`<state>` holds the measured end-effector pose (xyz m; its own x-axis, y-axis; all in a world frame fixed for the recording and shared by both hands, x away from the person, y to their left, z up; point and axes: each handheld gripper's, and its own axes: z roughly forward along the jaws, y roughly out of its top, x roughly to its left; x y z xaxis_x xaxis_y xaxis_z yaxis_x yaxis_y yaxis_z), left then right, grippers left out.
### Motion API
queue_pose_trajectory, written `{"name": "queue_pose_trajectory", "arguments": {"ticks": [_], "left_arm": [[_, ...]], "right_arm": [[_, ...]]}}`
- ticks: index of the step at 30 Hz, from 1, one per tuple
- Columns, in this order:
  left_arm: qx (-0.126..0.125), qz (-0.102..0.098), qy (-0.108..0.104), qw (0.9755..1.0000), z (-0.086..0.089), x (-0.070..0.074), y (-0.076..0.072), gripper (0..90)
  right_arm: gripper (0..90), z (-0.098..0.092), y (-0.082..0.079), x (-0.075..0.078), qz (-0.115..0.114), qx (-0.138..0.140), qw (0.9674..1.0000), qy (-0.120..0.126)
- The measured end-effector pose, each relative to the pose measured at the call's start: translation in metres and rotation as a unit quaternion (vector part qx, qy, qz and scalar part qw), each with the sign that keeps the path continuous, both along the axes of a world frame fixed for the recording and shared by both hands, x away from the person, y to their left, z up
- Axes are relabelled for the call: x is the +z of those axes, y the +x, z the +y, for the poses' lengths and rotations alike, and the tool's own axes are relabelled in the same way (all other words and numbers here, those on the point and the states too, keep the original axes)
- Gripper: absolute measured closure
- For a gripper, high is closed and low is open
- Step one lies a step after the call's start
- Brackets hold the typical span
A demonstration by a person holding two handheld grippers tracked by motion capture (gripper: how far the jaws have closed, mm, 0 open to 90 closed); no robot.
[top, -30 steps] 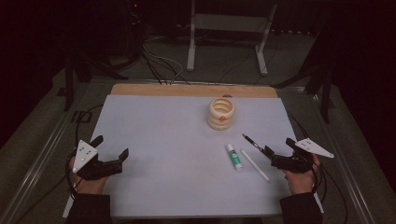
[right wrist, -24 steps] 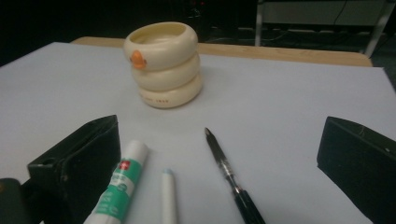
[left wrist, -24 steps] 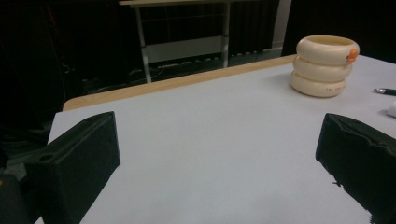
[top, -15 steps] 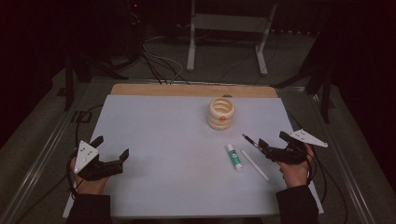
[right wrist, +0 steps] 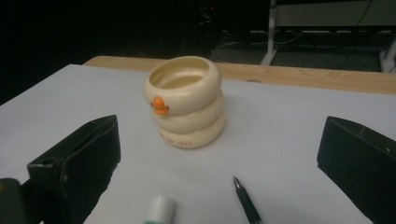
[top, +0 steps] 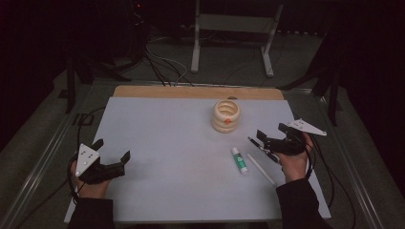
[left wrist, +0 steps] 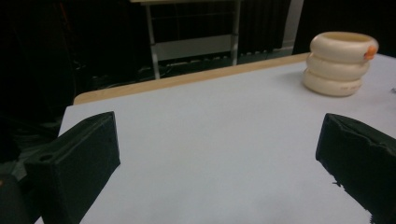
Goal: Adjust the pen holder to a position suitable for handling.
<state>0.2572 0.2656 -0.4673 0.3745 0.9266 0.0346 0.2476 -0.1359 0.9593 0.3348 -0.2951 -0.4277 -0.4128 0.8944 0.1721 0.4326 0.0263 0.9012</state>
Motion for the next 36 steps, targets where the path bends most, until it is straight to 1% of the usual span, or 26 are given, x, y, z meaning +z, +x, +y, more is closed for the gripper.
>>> {"name": "queue_pose_trajectory", "arguments": {"ticks": [1,4,7,11,14,16,17,22,23,24,26,28,30,33,34,36], "left_arm": [[0.001,0.001,-0.002,1.0000,0.000,0.000,0.000,0.2],[0.005,0.001,-0.004,1.0000,0.001,0.001,-0.001,0.1],[0.007,0.003,-0.005,1.0000,0.002,0.000,0.000,0.1],[0.008,0.002,-0.004,1.0000,0.001,0.000,-0.001,0.1],[0.008,0.003,-0.007,0.9999,0.003,-0.001,0.000,0.1],[0.008,0.005,-0.008,0.9999,0.003,-0.002,0.000,0.2],[0.009,0.006,-0.010,0.9999,0.003,-0.002,0.000,0.2],[0.012,0.005,-0.012,0.9998,0.003,-0.003,0.000,0.2],[0.012,0.007,-0.010,0.9999,0.003,-0.004,0.000,0.2],[0.011,0.009,-0.009,0.9999,0.002,-0.004,0.001,0.2],[0.010,0.009,-0.007,0.9999,0.003,-0.005,0.001,0.2],[0.009,0.009,-0.010,0.9999,0.003,-0.005,0.001,0.2],[0.009,0.009,-0.011,0.9999,0.003,-0.005,0.001,0.2],[0.008,0.009,-0.010,0.9999,0.004,-0.005,0.001,0.2],[0.008,0.009,-0.010,0.9999,0.004,-0.005,0.001,0.2],[0.008,0.009,-0.009,0.9999,0.003,-0.005,0.002,0.1]], "right_arm": [[0.0,0.003,0.005,0.003,-0.002,0.000,1.0000,0.005],[0.0,0.007,0.012,0.008,-0.003,-0.002,0.9999,0.016],[0.0,0.009,0.016,0.013,-0.002,-0.002,0.9998,0.018],[0.0,0.018,0.025,0.022,-0.005,-0.001,1.0000,0.004],[0.0,0.022,0.029,0.025,-0.004,0.001,1.0000,-0.001],[0.0,0.026,0.034,0.027,-0.002,0.003,1.0000,-0.006],[0.0,0.030,0.040,0.028,-0.001,0.004,1.0000,-0.008],[0.0,0.039,0.055,0.028,0.005,0.007,1.0000,-0.003],[0.0,0.039,0.055,0.028,0.005,0.007,1.0000,-0.003],[0.0,0.043,0.061,0.027,0.009,0.006,0.9999,-0.006],[0.0,0.046,0.066,0.027,0.013,0.006,0.9999,-0.010],[0.0,0.049,0.071,0.029,0.013,0.004,0.9998,-0.011],[0.0,0.052,0.076,0.029,0.015,0.000,0.9999,-0.007],[0.0,0.057,0.083,0.031,0.016,-0.004,0.9998,-0.012],[0.0,0.057,0.083,0.031,0.016,-0.004,0.9998,-0.012],[0.0,0.064,0.089,0.032,0.016,-0.003,0.9997,-0.017]]}}
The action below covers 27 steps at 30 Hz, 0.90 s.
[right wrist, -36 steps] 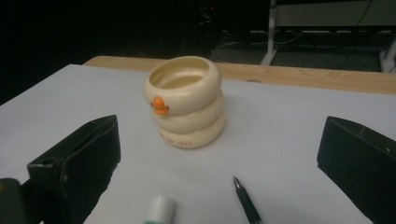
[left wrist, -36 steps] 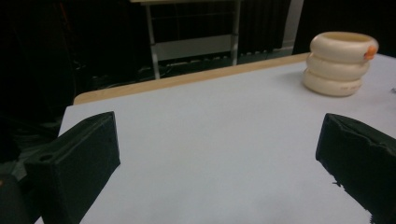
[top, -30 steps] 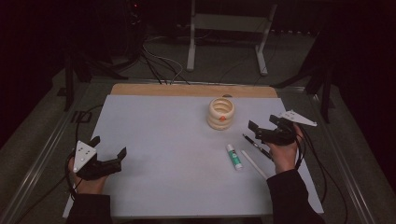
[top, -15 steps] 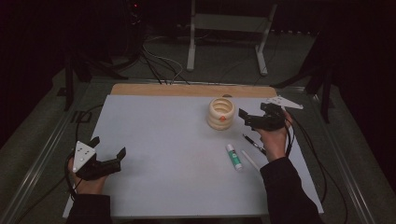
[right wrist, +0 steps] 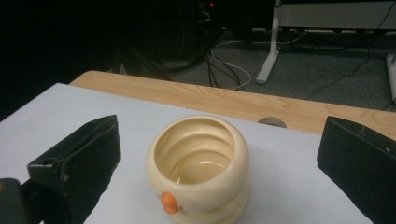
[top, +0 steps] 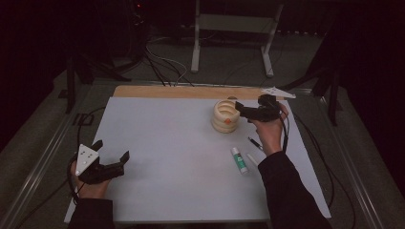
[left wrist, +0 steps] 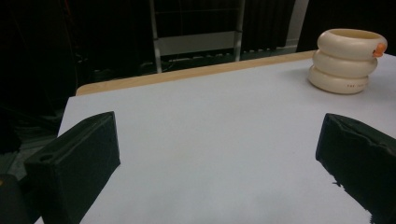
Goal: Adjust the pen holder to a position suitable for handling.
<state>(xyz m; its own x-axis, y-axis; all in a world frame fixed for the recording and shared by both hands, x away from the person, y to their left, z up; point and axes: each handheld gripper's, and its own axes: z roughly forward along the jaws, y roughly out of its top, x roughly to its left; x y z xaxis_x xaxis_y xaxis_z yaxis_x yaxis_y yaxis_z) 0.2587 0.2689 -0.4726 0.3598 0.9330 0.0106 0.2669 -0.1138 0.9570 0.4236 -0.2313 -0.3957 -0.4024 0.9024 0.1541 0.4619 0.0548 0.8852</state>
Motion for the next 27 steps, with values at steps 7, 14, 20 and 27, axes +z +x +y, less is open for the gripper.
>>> {"name": "queue_pose_trajectory", "arguments": {"ticks": [7,14,20,27], "left_arm": [[0.000,0.001,-0.001,1.0000,0.000,0.000,0.001,0.2],[-0.002,0.003,0.001,1.0000,0.000,-0.001,0.001,0.2],[-0.003,0.003,0.000,1.0000,0.000,-0.001,0.001,0.2],[-0.002,0.004,-0.002,1.0000,0.001,-0.002,0.001,0.2]], "right_arm": [[0.0,0.012,0.018,-0.008,0.019,-0.004,0.9996,-0.021],[3.3,0.017,0.035,-0.025,0.052,-0.013,0.9980,-0.034],[15.0,0.019,0.045,-0.034,0.073,-0.025,0.9962,-0.041],[36.4,0.022,0.055,-0.048,0.101,-0.028,0.9925,-0.064]]}}
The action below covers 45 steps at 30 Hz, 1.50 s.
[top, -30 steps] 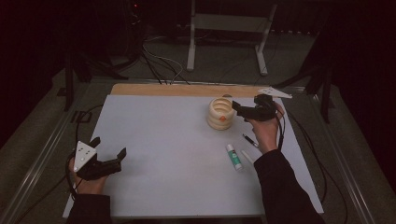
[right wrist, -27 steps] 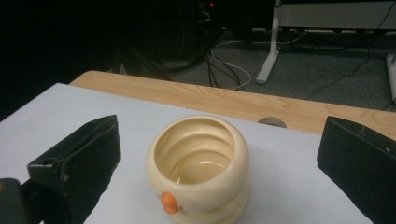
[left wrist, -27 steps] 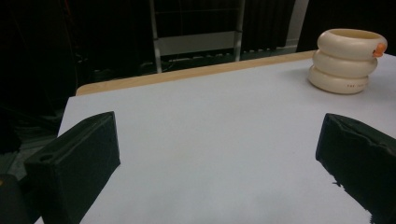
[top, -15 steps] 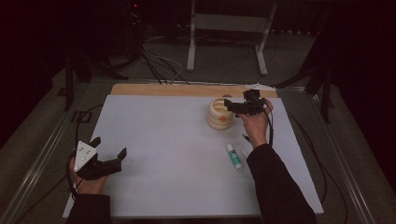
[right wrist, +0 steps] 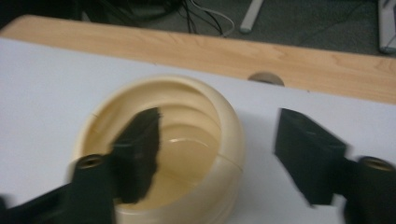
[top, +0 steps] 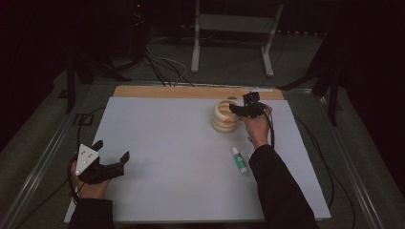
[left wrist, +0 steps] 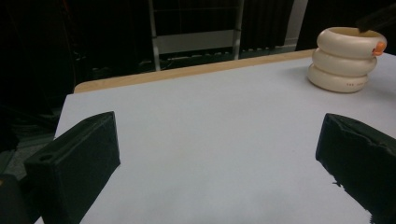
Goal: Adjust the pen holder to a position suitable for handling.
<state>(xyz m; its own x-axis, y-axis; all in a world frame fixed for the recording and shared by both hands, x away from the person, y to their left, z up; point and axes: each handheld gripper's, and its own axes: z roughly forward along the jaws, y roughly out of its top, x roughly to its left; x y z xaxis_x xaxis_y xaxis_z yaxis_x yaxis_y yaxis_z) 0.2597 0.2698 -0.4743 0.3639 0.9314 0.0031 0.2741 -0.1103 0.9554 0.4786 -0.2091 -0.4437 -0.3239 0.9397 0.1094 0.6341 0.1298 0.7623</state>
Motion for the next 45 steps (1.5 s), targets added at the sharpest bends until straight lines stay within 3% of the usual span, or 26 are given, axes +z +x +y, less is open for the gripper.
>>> {"name": "queue_pose_trajectory", "arguments": {"ticks": [4,5,11,15,21,23,28,30,35,45], "left_arm": [[0.000,0.001,0.000,1.0000,0.000,0.000,0.000,0.2],[-0.001,0.001,0.001,1.0000,0.000,0.000,0.000,0.2],[0.002,0.000,-0.004,1.0000,0.002,0.000,-0.001,0.2],[0.003,-0.001,-0.003,1.0000,0.002,-0.001,-0.001,0.2],[0.005,-0.001,-0.001,1.0000,0.002,0.000,-0.002,0.2],[0.004,0.001,0.000,1.0000,0.002,-0.001,-0.001,0.2],[0.002,0.003,0.004,1.0000,0.001,-0.001,-0.001,0.2],[0.004,0.002,0.005,1.0000,0.000,-0.001,-0.001,0.2],[0.004,0.001,0.004,1.0000,0.001,-0.001,-0.001,0.2],[0.003,0.001,0.006,1.0000,0.000,-0.001,-0.001,0.2]], "right_arm": [[44.8,0.001,0.004,-0.007,0.013,-0.001,0.9999,0.001],[48.4,0.000,0.007,-0.011,0.023,-0.008,0.9996,0.011],[54.9,-0.001,0.010,-0.021,0.037,-0.020,0.9990,0.013],[59.2,-0.003,0.009,-0.021,0.036,-0.025,0.9989,0.019],[67.3,-0.004,0.005,-0.023,0.038,-0.024,0.9990,0.009],[75.1,-0.006,0.003,-0.022,0.036,-0.024,0.9990,0.012],[76.3,-0.007,0.001,-0.023,0.033,-0.028,0.9990,0.008],[76.7,-0.010,0.000,-0.024,0.032,-0.036,0.9986,0.019],[76.8,-0.010,-0.002,-0.024,0.031,-0.040,0.9985,0.021],[76.9,-0.008,-0.006,-0.016,0.024,-0.026,0.9991,0.025]]}}
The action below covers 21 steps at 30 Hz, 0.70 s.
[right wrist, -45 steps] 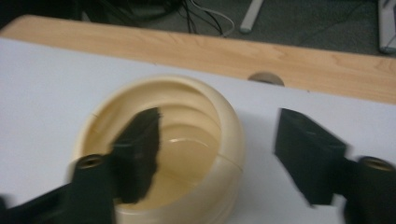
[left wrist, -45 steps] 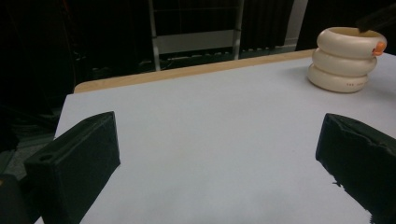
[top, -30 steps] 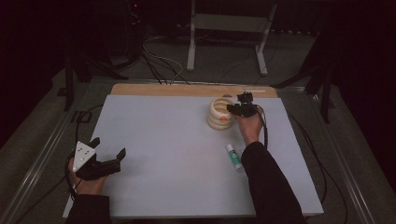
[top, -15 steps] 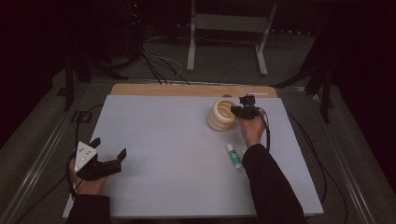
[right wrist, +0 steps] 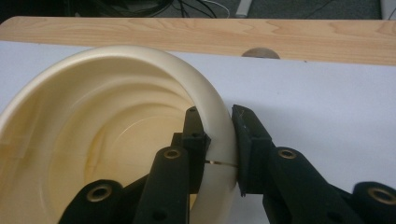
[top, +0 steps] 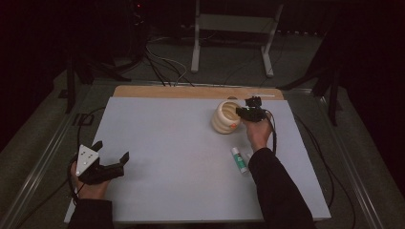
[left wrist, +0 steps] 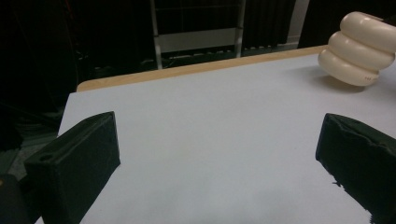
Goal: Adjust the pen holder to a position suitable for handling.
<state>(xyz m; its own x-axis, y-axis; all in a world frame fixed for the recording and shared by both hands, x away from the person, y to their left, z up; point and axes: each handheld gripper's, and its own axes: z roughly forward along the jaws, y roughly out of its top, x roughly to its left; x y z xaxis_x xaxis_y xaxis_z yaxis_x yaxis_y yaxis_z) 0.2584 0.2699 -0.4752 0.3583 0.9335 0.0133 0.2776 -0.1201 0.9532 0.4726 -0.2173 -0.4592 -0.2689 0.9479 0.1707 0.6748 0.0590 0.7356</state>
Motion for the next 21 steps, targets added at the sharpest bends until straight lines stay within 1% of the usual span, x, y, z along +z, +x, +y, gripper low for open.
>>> {"name": "queue_pose_trajectory", "arguments": {"ticks": [5,8,10,12,14,16,17,19,21], "left_arm": [[0.000,0.001,0.001,1.0000,0.000,0.000,0.000,0.2],[0.000,0.000,0.001,1.0000,-0.001,0.000,0.000,0.2],[0.000,0.000,0.001,1.0000,-0.001,0.000,0.000,0.2],[0.000,0.000,0.001,1.0000,-0.001,0.000,0.000,0.2],[-0.001,0.000,0.001,1.0000,-0.001,0.000,0.000,0.2],[-0.002,0.001,0.002,1.0000,-0.001,-0.001,0.000,0.2],[-0.002,0.001,0.002,1.0000,-0.001,-0.001,0.001,0.2],[-0.002,0.001,0.002,1.0000,-0.002,-0.001,0.000,0.2],[-0.003,0.001,0.004,1.0000,-0.002,-0.001,0.000,0.2]], "right_arm": [[76.9,0.006,-0.006,0.005,-0.004,0.019,0.9998,-0.005],[76.8,0.007,-0.007,0.006,-0.004,0.024,0.9997,-0.007],[76.9,0.013,-0.011,0.010,-0.008,0.037,0.9992,-0.010],[76.8,0.015,-0.012,0.011,-0.008,0.040,0.9991,-0.009],[76.8,0.020,-0.015,0.013,-0.003,0.058,0.9983,-0.002],[76.8,0.022,-0.017,0.014,-0.003,0.062,0.9981,-0.003],[76.8,0.025,-0.019,0.016,-0.003,0.071,0.9975,-0.005],[76.8,0.025,-0.019,0.016,-0.003,0.071,0.9975,-0.005],[76.8,0.031,-0.023,0.019,-0.004,0.085,0.9963,-0.010]]}}
